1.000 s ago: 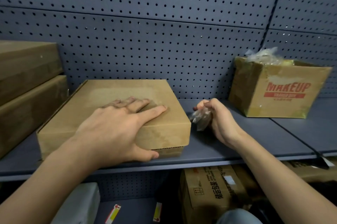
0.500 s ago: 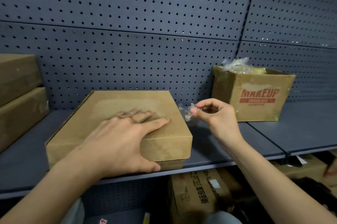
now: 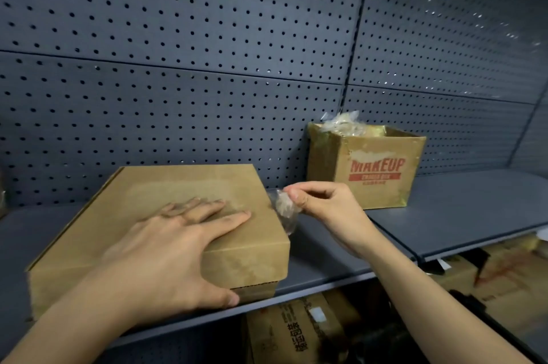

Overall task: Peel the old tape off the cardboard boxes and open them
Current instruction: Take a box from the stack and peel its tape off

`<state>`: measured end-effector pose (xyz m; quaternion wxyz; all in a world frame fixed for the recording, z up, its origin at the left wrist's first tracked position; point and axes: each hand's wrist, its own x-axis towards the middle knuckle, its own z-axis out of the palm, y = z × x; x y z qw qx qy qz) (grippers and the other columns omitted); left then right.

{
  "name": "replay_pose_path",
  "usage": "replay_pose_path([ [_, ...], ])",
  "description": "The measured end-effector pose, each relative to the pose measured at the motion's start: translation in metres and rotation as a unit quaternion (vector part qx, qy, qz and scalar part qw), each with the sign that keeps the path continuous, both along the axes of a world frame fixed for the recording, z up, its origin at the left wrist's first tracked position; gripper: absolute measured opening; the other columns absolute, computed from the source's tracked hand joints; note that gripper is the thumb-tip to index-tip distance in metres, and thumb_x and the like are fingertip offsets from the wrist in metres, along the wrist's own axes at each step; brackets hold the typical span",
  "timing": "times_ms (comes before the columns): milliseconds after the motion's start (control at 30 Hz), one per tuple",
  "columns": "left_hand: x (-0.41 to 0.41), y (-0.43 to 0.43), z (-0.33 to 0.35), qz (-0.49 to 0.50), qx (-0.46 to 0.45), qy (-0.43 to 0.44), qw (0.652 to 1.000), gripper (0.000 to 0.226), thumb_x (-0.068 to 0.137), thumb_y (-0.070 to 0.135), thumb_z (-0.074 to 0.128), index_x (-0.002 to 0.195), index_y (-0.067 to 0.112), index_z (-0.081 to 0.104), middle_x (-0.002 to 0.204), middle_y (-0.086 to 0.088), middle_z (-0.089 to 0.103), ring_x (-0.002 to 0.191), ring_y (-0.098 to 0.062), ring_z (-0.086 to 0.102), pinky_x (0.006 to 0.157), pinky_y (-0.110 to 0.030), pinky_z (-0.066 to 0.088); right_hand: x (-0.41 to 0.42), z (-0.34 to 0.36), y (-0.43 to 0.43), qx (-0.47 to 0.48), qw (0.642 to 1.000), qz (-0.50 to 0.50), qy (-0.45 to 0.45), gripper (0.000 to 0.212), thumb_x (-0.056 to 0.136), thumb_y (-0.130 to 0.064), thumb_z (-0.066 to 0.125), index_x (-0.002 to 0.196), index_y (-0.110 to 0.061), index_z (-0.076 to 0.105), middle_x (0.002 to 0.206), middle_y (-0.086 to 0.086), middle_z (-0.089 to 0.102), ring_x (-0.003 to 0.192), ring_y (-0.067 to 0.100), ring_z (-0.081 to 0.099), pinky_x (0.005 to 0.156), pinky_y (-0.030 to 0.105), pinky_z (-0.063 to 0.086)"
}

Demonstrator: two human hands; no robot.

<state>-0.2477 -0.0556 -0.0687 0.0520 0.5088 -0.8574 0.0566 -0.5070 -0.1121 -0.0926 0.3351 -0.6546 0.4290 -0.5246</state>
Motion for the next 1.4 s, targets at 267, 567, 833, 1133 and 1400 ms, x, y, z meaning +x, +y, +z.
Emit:
replay_pose_path([
  [267,-0.001,-0.001,0.002,0.009,0.023,0.009,1.0,0.105,0.059,0.092,0.054,0.128,0.076,-0.024,0.153,0.036,-0.021,0.139,0.006,-0.015,0.119,-0.03,0.004,-0.013,0.033,-0.009,-0.16,0.961,-0.218,0.065,0.014,0.087,-0.011,0.074,0.091,-0.025,0.074,0.083,-0.017,0.073,0.078,-0.001,0.067,0.072,0.019,0.053],
  [567,-0.003,0.003,0.006,0.01,0.036,-0.031,0.999,0.105,0.062,0.093,0.05,0.121,0.075,-0.035,0.146,0.038,-0.031,0.125,0.008,-0.023,0.115,-0.027,0.0,-0.08,0.115,-0.08,-0.218,0.857,-0.439,0.159,0.023,0.092,-0.013,0.069,0.115,-0.012,0.065,0.105,-0.005,0.061,0.104,0.014,0.057,0.09,0.026,0.045],
  [833,-0.003,-0.001,0.006,0.007,0.044,-0.044,0.998,0.108,0.055,0.098,0.047,0.113,0.075,-0.041,0.144,0.039,-0.033,0.131,0.006,-0.025,0.116,-0.029,-0.003,-0.084,0.114,-0.123,-0.082,0.835,-0.394,0.376,0.021,0.091,-0.009,0.066,0.111,-0.006,0.072,0.11,0.014,0.07,0.098,0.027,0.065,0.082,0.031,0.05],
  [1133,0.001,-0.002,0.002,0.0,0.03,-0.029,0.999,0.118,0.054,0.093,0.057,0.119,0.073,-0.039,0.147,0.034,-0.035,0.13,0.005,-0.027,0.111,-0.027,-0.01,-0.078,0.112,-0.117,0.054,0.835,-0.319,0.445,0.033,0.1,-0.032,0.046,0.099,-0.002,0.061,0.1,0.016,0.06,0.086,0.029,0.055,0.061,0.031,0.038],
  [1400,0.001,0.001,0.001,-0.007,0.023,-0.008,1.0,0.113,0.064,0.085,0.061,0.133,0.07,-0.027,0.154,0.031,-0.026,0.127,0.009,-0.02,0.105,-0.024,-0.01,-0.085,0.109,-0.107,0.02,0.846,-0.293,0.444,0.036,0.101,-0.026,0.052,0.135,-0.013,0.055,0.125,0.017,0.062,0.094,0.026,0.056,0.078,0.033,0.043],
])
